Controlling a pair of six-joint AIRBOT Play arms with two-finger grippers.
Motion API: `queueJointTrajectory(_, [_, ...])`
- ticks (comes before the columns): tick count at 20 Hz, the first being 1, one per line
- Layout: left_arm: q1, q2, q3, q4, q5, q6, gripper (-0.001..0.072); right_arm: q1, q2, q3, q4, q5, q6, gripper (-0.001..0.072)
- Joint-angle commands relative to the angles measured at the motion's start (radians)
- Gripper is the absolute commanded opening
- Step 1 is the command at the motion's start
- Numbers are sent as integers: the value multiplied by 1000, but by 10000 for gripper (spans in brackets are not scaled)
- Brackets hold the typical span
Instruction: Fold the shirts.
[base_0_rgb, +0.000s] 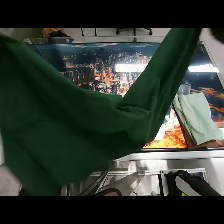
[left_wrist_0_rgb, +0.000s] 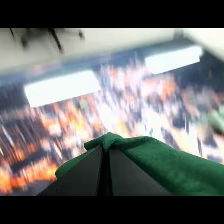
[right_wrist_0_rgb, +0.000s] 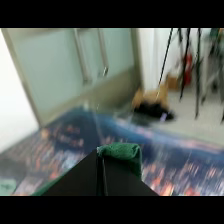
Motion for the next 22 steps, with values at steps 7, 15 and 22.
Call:
queueJointTrajectory(7, [57,-587,-419,2,327,87,26,0,-680,-132,-2,-9,18,128])
queueJointTrajectory(15, [318,-717,-146,1,-140,66,684,-151,-548,-144,-239,296,137,316])
queueJointTrajectory(22, [388,-597,-682,-82,81,146,683,-339,-236,-582,-403,323,177,316])
